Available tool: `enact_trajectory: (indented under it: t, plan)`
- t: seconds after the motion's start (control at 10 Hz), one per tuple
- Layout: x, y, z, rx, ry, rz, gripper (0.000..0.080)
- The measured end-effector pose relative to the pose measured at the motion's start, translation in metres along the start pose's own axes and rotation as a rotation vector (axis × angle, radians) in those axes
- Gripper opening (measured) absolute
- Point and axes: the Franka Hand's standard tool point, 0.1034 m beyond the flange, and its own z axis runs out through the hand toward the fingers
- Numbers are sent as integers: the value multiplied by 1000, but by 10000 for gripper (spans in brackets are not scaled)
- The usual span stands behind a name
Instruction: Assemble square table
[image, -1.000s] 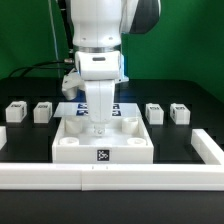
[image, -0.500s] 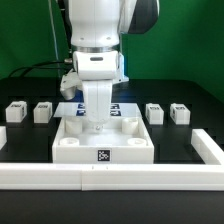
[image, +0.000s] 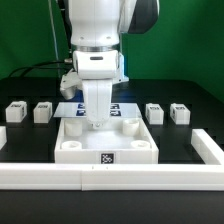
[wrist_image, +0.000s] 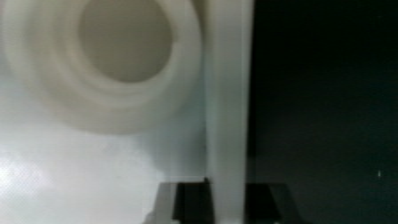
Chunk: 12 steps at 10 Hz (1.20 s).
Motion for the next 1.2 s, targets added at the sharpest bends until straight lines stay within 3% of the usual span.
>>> enact_trajectory:
  t: [0.4,0.6,1.0,1.2]
  plan:
    - [0,0,0,-1,0,0,58]
    - [10,5,0,-5,4,20,59]
    - [69,32,-2,-34,34,74,59]
    - [84,42,0,-42,43,54,59]
